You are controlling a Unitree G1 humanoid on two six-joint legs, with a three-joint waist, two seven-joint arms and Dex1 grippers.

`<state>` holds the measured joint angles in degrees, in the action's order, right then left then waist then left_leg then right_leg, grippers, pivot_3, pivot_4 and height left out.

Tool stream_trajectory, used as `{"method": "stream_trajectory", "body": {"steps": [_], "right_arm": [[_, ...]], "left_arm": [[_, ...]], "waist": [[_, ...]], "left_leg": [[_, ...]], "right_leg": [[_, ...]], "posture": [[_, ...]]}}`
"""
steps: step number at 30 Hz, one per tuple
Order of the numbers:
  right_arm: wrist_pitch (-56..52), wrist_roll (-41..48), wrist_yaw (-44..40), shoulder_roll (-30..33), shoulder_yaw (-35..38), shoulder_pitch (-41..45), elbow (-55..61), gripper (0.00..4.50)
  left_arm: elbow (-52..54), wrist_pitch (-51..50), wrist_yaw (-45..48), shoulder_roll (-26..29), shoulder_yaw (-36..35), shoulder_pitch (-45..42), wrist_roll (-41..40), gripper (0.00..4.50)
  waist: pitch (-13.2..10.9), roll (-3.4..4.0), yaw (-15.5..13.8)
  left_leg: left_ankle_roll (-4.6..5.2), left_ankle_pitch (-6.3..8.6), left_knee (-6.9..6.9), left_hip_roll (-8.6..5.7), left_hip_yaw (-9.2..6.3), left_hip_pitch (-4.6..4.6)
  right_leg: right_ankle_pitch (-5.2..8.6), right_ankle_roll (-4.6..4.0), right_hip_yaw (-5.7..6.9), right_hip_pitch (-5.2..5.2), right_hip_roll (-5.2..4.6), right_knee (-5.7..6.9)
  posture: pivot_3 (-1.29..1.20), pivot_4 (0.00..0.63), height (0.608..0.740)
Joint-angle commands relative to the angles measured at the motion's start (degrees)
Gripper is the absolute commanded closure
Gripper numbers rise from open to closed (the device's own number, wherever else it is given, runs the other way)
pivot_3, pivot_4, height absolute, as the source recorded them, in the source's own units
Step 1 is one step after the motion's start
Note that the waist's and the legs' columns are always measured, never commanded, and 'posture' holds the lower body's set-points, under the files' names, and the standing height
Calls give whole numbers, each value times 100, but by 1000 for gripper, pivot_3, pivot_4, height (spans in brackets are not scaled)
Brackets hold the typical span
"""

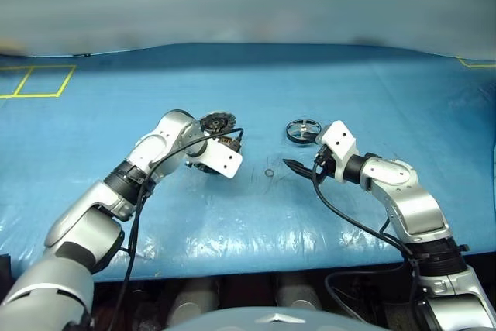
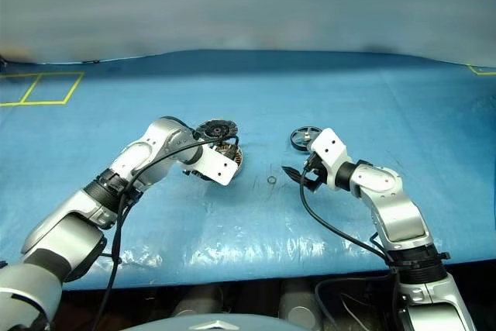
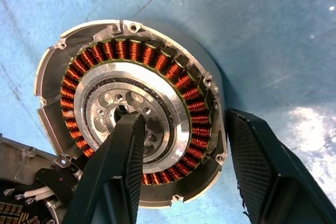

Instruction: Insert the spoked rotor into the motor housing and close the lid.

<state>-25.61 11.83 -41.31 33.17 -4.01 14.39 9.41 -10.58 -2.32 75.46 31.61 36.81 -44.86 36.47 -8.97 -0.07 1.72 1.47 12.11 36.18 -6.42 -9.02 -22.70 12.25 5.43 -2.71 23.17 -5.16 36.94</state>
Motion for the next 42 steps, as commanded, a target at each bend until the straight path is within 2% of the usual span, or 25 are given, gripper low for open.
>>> {"method": "stream_trajectory", "body": {"steps": [1,8,16,19,22,35,39,42], "right_arm": [[77,20,26,-26,78,30,143,0],[120,-4,28,-94,15,100,81,0],[125,-30,17,-122,23,93,72,0],[92,0,0,-135,33,77,83,0],[60,34,-23,-148,36,41,91,0],[-198,110,-113,-235,-199,-467,242,0],[-169,130,-70,-334,-240,-569,209,0],[-140,103,-56,-365,-254,-565,186,0]], "left_arm": [[524,-365,566,-96,194,515,-279,2471],[1434,-641,819,-92,250,993,-258,2471],[1732,-540,1074,-10,386,1291,-251,2471],[1695,-373,859,75,383,1289,-24,1450],[1723,-610,513,-67,153,1342,8,502],[3235,-1579,762,344,-919,2275,-1713,502],[3152,-1520,199,602,-1185,2577,-1751,502],[2817,-1290,-366,574,-1134,2568,-1577,502]], "waist": [[4,5,-6],[9,14,-23],[15,19,-51],[15,19,-38],[17,22,-39],[13,18,-33],[12,17,-33],[12,17,-42]], "left_leg": [[1,1,0,-1,0,0],[0,0,1,2,0,16],[0,0,2,1,-2,23],[1,0,2,2,-2,23],[1,1,1,2,-1,23],[2,2,-6,3,-2,-1],[-2,-1,-6,6,-2,0],[-8,-4,-5,8,-2,1]], "right_leg": [[-1,-2,0,0,-1,0],[14,22,3,-18,0,-1],[17,26,4,-26,-1,-3],[17,25,4,-26,-1,-5],[17,25,3,-25,-1,-4],[2,-6,2,5,-2,-2],[15,15,3,4,-1,-2],[19,22,3,3,0,0]], "posture": [[0,150,740],[0,150,740],[0,150,740],[0,150,740],[0,150,740],[0,150,740],[0,150,740],[0,150,740]]}}
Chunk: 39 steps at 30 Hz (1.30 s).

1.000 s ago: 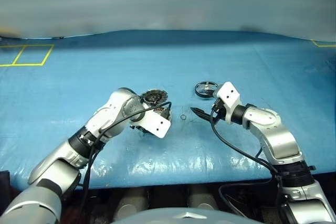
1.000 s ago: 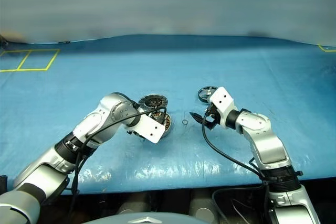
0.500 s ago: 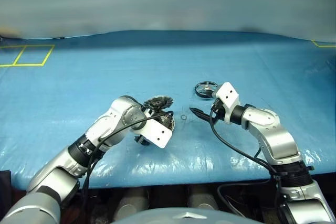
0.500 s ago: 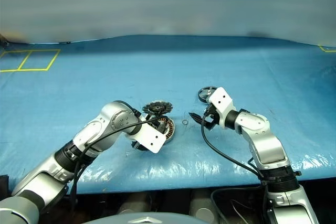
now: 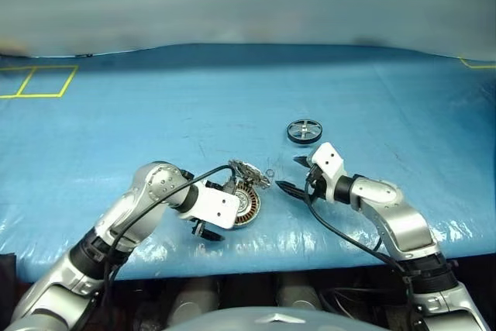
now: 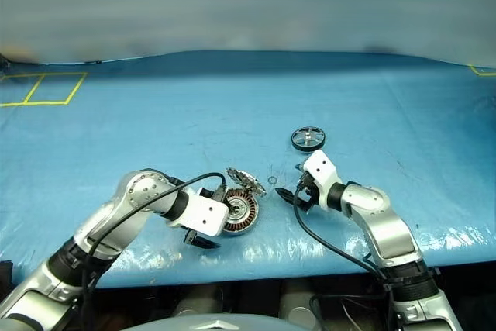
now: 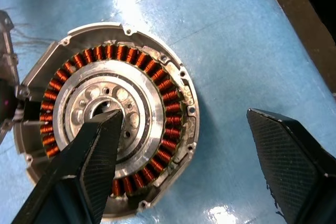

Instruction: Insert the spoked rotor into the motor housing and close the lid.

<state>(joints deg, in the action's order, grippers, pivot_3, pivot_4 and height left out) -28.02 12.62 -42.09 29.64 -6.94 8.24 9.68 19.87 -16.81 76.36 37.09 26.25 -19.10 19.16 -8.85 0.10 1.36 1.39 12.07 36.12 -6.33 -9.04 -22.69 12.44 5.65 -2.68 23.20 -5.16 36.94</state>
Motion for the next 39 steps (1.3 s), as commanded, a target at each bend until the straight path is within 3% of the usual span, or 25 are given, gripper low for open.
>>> {"method": "stream_trajectory", "body": {"steps": [1,12,19,24,32,39], "right_arm": [[108,18,26,-26,37,62,151,0],[167,-29,116,-50,85,48,223,0],[183,-38,149,-47,109,63,226,0],[218,-67,157,8,186,120,160,0],[287,-114,192,206,341,222,80,0],[291,-123,210,264,375,234,72,0]], "left_arm": [[-341,195,-572,4,-11,-36,208,502],[-1059,678,-562,2,593,-543,381,502],[-1249,684,-379,-19,782,-802,456,2255],[-1573,509,-918,-260,582,-1053,650,2254],[-1542,-805,-1297,-810,482,-1117,798,2254],[-798,-3016,-1442,-1992,-109,-932,-133,2254]], "waist": [[0,0,-11],[1,0,-72],[4,5,-64],[3,3,-72],[3,3,-58],[1,0,-74]], "left_leg": [[-1,-1,0,-1,0,0],[-2,-3,2,-3,0,3],[-1,-4,4,-4,1,13],[-1,-9,6,-3,-4,17],[1,-15,5,-6,-6,15],[3,-15,6,-11,-11,10]], "right_leg": [[0,1,0,0,0,1],[-3,3,1,-4,-1,0],[-3,6,1,-17,-2,-1],[-5,9,7,-27,-2,-1],[-8,14,9,-25,-3,-2],[-7,15,15,-26,-8,-5]], "posture": [[0,150,740],[0,150,740],[0,150,740],[0,150,740],[0,150,740],[0,150,740]]}}
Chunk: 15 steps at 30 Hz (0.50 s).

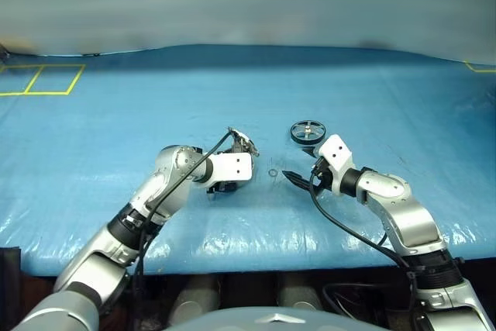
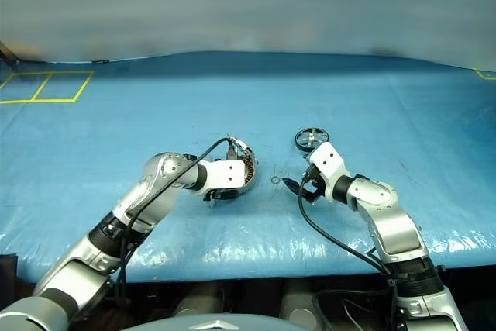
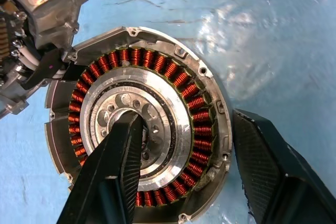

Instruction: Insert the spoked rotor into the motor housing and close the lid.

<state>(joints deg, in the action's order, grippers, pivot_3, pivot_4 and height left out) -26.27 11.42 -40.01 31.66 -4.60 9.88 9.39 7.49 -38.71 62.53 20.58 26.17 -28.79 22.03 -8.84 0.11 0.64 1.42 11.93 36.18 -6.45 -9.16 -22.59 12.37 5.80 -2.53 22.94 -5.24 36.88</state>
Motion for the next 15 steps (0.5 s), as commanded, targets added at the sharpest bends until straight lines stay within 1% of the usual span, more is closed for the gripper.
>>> {"method": "stream_trajectory", "body": {"steps": [1,8,11,15], "right_arm": [[118,-3,6,67,147,68,102,0],[134,-13,59,51,169,19,126,0],[134,-14,85,32,177,-16,149,0],[138,-10,104,31,184,-59,175,0]], "left_arm": [[535,-1133,-99,-442,-160,41,-507,2254],[947,-2985,-660,-850,-361,-195,-1111,2254],[1051,-3482,-989,-921,-396,-338,-1342,2254],[1132,-4244,-1731,-1319,-867,-598,-1517,2254]], "waist": [[-2,-4,-1],[-5,-7,22],[-7,-9,27],[-14,-20,19]], "left_leg": [[1,1,0,-2,-2,-3],[0,2,-5,2,-2,-9],[-1,2,-4,2,-2,-8],[-2,2,-4,1,-2,-10]], "right_leg": [[0,1,2,1,-1,-2],[2,-2,1,10,1,-1],[2,-2,2,10,1,-1],[2,-1,2,11,0,-3]], "posture": [[0,150,740],[0,150,740],[0,150,740],[0,150,740]]}}
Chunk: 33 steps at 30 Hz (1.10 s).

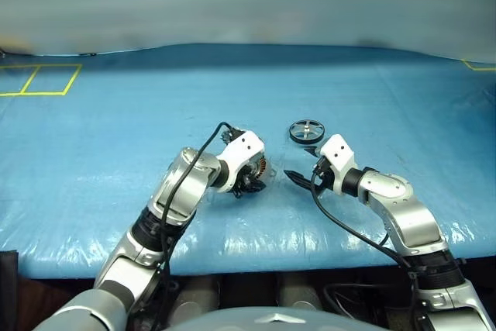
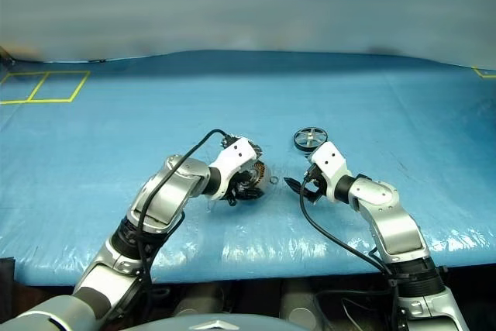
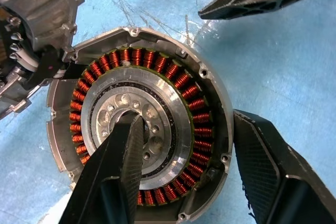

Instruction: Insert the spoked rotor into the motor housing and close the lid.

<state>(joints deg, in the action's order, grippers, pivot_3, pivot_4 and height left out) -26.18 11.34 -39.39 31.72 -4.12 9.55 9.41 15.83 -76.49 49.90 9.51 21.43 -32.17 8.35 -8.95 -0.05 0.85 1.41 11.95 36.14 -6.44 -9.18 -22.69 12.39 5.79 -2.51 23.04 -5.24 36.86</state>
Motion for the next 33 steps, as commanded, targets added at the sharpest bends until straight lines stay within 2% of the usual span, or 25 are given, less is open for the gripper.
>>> {"method": "stream_trajectory", "body": {"steps": [1,8,18,25,33], "right_arm": [[135,-4,44,25,132,-33,166,0],[279,-53,105,-95,44,49,-23,0],[720,-189,203,-594,-163,130,-355,0],[967,-238,217,-770,-259,100,-476,0],[1166,-315,280,-1026,-371,85,-663,0]], "left_arm": [[334,-621,-602,-241,-443,-338,-200,2254],[571,-1524,-1432,-434,-799,-726,-607,2254],[716,-1601,-2163,-298,-905,-877,-1397,2254],[1072,-1601,-2688,278,-915,-642,-2390,2254],[1255,-1601,-3706,1180,-1072,-284,-4121,2254]], "waist": [[-7,-9,-3],[-16,-20,1],[-17,-22,-3],[-18,-22,25],[-18,-21,36]], "left_leg": [[0,0,0,0,0,-1],[-9,-2,-1,1,2,-25],[-24,-6,-4,0,6,-27],[-47,-19,-8,1,8,-27],[-50,-20,-9,4,7,-27]], "right_leg": [[0,0,0,1,0,0],[-1,-1,-3,29,1,4],[-19,-30,-10,39,3,5],[-20,-32,-17,46,6,7],[-24,-38,-21,51,9,10]], "posture": [[0,150,740],[0,150,740],[0,150,740],[0,150,740],[0,150,740]]}}
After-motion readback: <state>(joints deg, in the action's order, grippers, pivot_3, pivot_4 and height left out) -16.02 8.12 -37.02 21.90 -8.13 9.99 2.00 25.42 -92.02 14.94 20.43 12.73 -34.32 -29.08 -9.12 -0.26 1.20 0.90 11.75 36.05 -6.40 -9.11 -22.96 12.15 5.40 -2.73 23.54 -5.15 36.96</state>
